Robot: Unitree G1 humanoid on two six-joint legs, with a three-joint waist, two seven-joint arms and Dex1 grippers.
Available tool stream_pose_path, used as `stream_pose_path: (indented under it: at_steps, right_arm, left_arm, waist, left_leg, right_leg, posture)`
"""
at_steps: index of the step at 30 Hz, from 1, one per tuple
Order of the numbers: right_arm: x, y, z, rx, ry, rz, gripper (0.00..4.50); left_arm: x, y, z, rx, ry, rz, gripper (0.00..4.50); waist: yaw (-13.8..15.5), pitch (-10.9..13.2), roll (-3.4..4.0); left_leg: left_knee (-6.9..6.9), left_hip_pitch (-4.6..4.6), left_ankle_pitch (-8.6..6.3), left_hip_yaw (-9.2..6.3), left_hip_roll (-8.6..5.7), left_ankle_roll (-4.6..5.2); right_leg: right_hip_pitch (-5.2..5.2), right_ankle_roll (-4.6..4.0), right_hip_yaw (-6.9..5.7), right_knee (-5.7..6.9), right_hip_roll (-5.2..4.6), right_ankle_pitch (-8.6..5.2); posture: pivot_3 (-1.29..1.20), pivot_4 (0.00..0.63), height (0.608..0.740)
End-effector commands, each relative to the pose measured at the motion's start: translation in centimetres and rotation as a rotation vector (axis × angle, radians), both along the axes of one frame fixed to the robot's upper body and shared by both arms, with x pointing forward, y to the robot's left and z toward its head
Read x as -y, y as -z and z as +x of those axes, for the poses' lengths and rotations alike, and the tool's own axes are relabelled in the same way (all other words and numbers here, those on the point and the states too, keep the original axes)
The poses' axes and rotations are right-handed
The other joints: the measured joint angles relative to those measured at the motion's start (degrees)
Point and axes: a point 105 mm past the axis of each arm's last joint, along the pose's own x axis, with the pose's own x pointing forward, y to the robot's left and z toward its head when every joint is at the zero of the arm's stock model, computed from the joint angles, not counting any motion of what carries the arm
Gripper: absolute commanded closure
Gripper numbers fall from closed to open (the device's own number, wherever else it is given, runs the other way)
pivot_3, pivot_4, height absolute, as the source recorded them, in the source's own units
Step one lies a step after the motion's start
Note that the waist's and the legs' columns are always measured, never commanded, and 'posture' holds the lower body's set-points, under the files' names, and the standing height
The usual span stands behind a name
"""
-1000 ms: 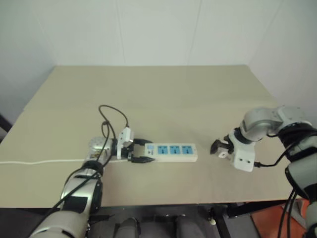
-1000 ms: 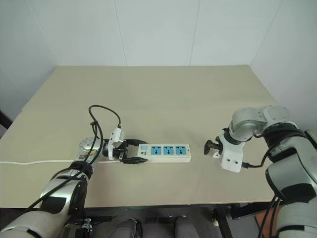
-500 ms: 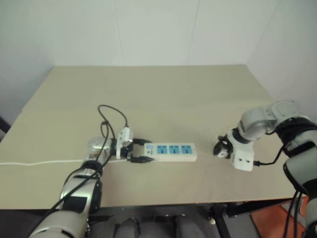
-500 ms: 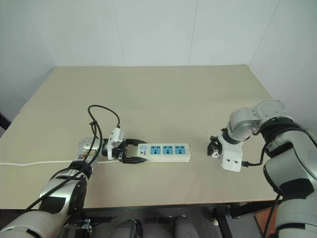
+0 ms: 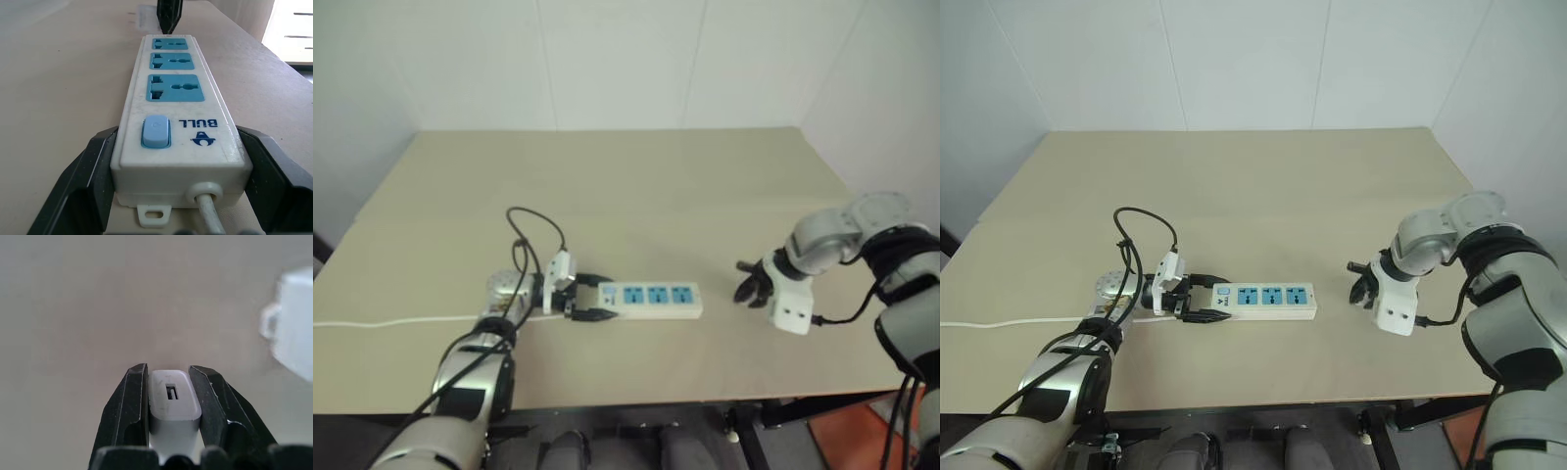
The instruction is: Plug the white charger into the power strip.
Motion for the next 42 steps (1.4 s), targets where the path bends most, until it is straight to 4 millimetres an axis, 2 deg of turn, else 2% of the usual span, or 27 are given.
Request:
stream_pose_path:
  at_steps: [1, 4, 8, 10, 13, 18, 23, 31, 42]
  right_arm:
    - [-2.2, -5.2, 2.9, 0.115, 0.206, 0.397, 3.39]
    - [-3.5, -8.6, 3.9, 0.043, 0.377, 0.773, 3.39]
    - [-4.8, -11.5, 3.1, -0.270, 0.534, 1.234, 3.39]
    - [-5.1, -11.7, 2.3, -0.426, 0.606, 1.372, 3.39]
    - [-5.6, -11.0, 1.1, -0.602, 0.692, 1.469, 3.39]
    - [-7.4, -10.1, -0.5, -0.868, 0.754, 1.525, 3.39]
    - [-10.1, -8.2, -1.2, -1.069, 0.719, 1.454, 3.39]
    - [-12.6, -5.6, -1.4, -1.205, 0.626, 1.373, 3.39]
    - [-13.2, -4.0, -0.7, -1.229, 0.549, 1.401, 3.39]
  left_arm:
    - [0.4, -1.2, 0.3, 0.057, 0.017, -0.016, 1.24]
    - [0.5, -1.1, 0.2, 0.057, 0.021, -0.016, 1.24]
    - [0.5, -1.1, 0.2, 0.053, 0.023, -0.018, 1.24]
    - [0.5, -1.1, 0.2, 0.051, 0.022, -0.017, 1.24]
    - [0.4, -1.0, 0.1, 0.048, 0.023, -0.013, 1.24]
    - [0.4, -1.1, 0.2, 0.047, 0.025, -0.009, 1.24]
    - [0.5, -1.2, 0.2, 0.045, 0.028, -0.007, 1.24]
    - [0.3, -1.1, 0.2, 0.037, 0.017, -0.016, 1.24]
    - [0.0, -1.2, 0.3, 0.042, 0.014, -0.009, 1.24]
  waist:
    - [-0.06, 0.00, 0.00]
    - [-0.03, 0.00, 0.00]
    - [0.20, 0.00, 0.01]
    - [0.43, 0.00, 0.01]
    - [0.82, 0.00, 0.01]
    - [0.84, 0.00, 0.01]
    - [0.91, 0.00, 0.01]
    - [0.99, 0.00, 0.01]
    - [0.88, 0.00, 0.01]
  left_leg:
    - [0.00, 0.01, 0.00, 0.00, 0.00, 0.00]
    - [0.00, 0.07, 0.00, -0.04, 0.01, 0.01]
    - [-0.01, 0.11, 0.00, -0.23, 0.03, 0.01]
    - [-0.01, 0.11, 0.00, -0.25, 0.01, 0.01]
    - [0.00, 0.09, 0.00, -0.26, 0.01, 0.01]
    - [0.01, 0.03, 0.00, -0.18, 0.01, 0.01]
    - [0.02, -0.10, 0.00, -0.17, 0.01, 0.01]
    - [0.04, -0.14, 0.00, -0.18, 0.02, 0.01]
    - [0.04, -0.14, 0.00, -0.19, 0.02, 0.01]
  right_leg:
    - [0.01, -0.01, 0.01, 0.01, 0.00, 0.01]
    - [0.10, -0.03, -0.01, 0.04, -0.01, 0.03]
    - [0.30, -0.02, -0.16, 0.00, 0.00, 0.03]
    - [0.27, -0.02, -0.16, 0.04, -0.02, 0.03]
    - [0.20, -0.03, -0.15, 0.07, -0.02, 0.03]
    - [0.04, -0.02, -0.11, 0.14, 0.02, 0.02]
    - [-0.05, -0.01, -0.12, 0.12, 0.03, 0.02]
    - [-0.10, 0.00, -0.15, 0.12, 0.03, 0.03]
    - [-0.11, 0.00, -0.15, 0.13, 0.04, 0.03]
  posture:
    - [0.00, 0.150, 0.740]
    - [0.00, 0.150, 0.740]
    - [0.00, 0.150, 0.740]
    - [0.00, 0.150, 0.740]
    - [0.00, 0.150, 0.740]
    - [0.00, 0.150, 0.740]
    - [0.00, 0.150, 0.740]
    - [0.00, 0.150, 0.740]
    - [0.00, 0.150, 0.740]
